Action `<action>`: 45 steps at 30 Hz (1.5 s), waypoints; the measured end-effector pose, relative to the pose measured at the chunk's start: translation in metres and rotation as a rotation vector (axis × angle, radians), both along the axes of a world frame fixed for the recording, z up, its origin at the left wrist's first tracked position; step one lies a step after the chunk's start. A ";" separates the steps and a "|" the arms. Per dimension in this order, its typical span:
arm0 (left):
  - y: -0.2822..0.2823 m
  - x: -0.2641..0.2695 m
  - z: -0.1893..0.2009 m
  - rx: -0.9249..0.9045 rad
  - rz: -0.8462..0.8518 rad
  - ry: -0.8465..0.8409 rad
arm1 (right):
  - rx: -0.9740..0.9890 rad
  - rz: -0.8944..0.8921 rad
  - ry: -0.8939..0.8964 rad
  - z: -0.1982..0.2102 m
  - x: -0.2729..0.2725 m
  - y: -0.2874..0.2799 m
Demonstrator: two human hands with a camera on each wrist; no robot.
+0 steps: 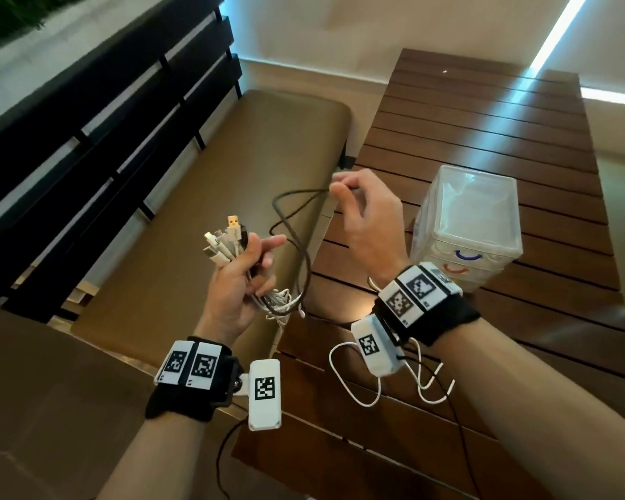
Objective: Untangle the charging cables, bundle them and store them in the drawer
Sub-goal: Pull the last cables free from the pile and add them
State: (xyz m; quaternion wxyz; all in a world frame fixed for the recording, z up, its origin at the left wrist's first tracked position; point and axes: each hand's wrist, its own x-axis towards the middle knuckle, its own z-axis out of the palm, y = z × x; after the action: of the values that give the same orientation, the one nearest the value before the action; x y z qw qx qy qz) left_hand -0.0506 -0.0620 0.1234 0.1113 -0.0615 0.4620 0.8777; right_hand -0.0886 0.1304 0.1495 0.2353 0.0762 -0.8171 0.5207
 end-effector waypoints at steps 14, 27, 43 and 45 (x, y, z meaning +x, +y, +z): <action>-0.022 0.017 -0.025 -0.168 0.225 0.005 | 0.851 0.314 -0.841 -0.110 0.012 0.007; -0.004 0.027 -0.042 -0.510 0.022 0.052 | 0.616 0.150 -0.550 -0.147 0.072 0.058; 0.007 0.014 -0.039 -0.629 0.053 0.078 | 1.079 -0.022 -0.444 -0.142 0.087 0.099; 0.006 0.014 -0.041 -0.634 0.050 0.071 | 1.051 0.126 -0.433 -0.153 0.085 0.096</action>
State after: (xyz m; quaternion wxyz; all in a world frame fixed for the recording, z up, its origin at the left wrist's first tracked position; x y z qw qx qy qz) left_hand -0.0367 -0.0558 0.0820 0.0488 -0.0737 0.7144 0.6941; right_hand -0.0035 0.2262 -0.0040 -0.0385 0.1231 -0.9898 0.0611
